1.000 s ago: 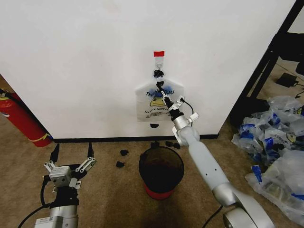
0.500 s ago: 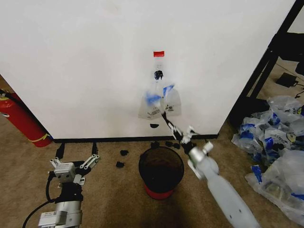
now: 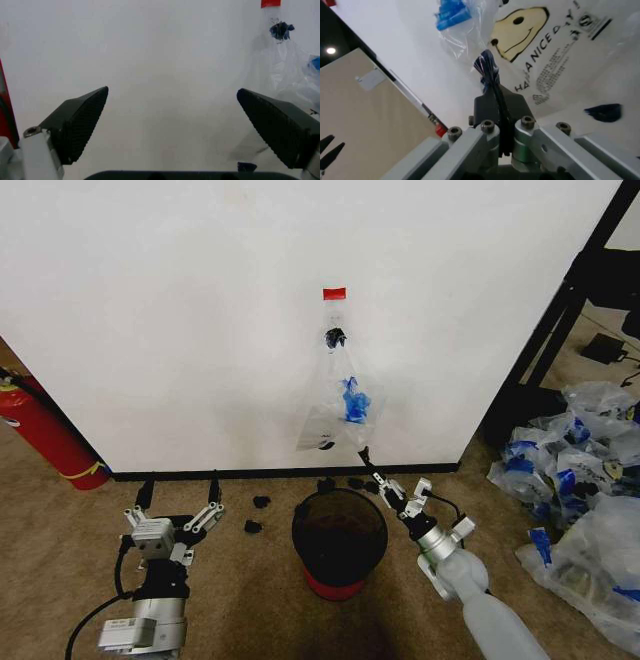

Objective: Pick up the garbage bag from the wall and place it over the trash bin.

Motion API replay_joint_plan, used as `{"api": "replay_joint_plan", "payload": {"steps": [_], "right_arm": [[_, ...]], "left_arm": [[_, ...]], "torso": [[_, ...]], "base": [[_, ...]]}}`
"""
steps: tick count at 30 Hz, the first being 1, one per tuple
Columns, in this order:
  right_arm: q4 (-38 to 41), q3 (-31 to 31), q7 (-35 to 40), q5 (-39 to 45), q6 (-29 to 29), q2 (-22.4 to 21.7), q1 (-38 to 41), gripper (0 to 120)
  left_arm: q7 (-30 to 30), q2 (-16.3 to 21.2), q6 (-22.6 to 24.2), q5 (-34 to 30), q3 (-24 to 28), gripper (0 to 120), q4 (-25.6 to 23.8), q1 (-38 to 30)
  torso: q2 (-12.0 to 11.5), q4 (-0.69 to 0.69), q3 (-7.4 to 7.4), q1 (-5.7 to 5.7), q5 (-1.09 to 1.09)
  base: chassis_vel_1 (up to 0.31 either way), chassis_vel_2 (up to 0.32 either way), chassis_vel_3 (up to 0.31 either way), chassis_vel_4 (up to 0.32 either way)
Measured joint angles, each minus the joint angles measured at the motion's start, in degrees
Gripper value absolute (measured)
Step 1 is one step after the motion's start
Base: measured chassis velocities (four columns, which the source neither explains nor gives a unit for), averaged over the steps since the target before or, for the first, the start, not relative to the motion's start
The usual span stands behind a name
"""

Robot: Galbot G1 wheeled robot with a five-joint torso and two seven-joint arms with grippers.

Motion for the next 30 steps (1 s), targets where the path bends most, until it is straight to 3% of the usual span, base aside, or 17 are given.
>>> {"api": "replay_joint_plan", "payload": {"steps": [10,15,30], "right_arm": [[0.3,0.3,4.6,-2.0,3.3,0.8,-3.0,0],[4.5,-0.3,14.4,-3.6,6.8,2.0,-6.3,0],[7.8,1.1,21.5,-11.8,7.6,2.9,-13.5,0]], "left_arm": [[0.0,0.2,-0.6,-0.1,-0.5,100,-0.2,0.4],[-0.1,0.6,-0.8,-0.5,-0.7,100,-0.5,0.4],[-0.2,2.1,-1.1,-0.6,-0.8,100,-2.3,1.1]], "torso": [[0.0,0.00,0.00,0.00,0.00],[0.0,0.00,0.00,0.00,0.00],[0.0,-0.01,0.00,0.00,-0.01]], "base": [[0.000,0.000,0.000,0.000],[0.000,0.000,0.000,0.000],[0.000,0.000,0.000,0.000]]}}
